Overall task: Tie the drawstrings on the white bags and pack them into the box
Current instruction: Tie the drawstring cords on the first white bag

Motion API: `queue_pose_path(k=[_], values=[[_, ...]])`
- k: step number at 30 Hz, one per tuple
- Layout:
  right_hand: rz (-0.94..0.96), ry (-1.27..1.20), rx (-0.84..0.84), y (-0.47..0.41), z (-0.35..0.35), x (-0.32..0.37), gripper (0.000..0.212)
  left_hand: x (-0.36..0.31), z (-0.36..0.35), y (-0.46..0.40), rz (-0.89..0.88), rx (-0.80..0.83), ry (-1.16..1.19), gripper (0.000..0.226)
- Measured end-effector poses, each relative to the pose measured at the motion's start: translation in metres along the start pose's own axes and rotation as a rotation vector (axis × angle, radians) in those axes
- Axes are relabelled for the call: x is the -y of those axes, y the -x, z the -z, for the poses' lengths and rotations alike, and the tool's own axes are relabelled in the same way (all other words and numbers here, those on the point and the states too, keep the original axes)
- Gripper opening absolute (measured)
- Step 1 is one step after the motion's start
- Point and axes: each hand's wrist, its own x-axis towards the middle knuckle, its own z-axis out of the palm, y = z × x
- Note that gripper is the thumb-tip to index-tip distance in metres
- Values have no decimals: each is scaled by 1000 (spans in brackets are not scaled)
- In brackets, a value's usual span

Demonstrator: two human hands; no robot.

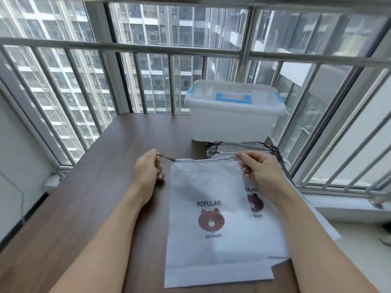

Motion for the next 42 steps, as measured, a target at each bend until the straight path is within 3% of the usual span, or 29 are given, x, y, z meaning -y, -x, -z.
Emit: queue_pose_path(k=[3,5,7,9,14,18,21,24,27,32,35,39,42], values=[[35,-14,-43,1,6,1,12,-5,3,3,60,-8,144,31],[96,205,-50,1,11,-3,11,-6,6,3,40,-8,139,32],[164,581,-48,1,13,-5,18,-7,10,3,8,-13,112,33],[146,600,-53,2,8,-5,31,-9,14,0,49,43,224,38],[-174,-610,60,4,-14,11,45,-19,18,3,259,256,889,49],[-250,-945,12,5,-17,13,57,-16,15,1,264,230,1029,45],[-264,-1057,-108,-2,9,18,56,-25,42,-17,221,25,1041,48],[-239,-984,-244,-10,25,14,42,-29,65,-28,161,-168,1022,52],[-163,-808,-282,-11,12,11,35,-32,51,-18,61,-193,886,45],[-23,-483,-24,5,-19,13,25,-37,10,19,-84,139,589,21],[120,-324,78,14,-34,11,14,-33,-12,39,-168,321,329,36],[243,159,130,18,-46,-2,25,-20,-27,54,-461,387,-173,64],[207,401,204,21,-54,-12,35,-16,-35,59,-506,365,-215,63]])
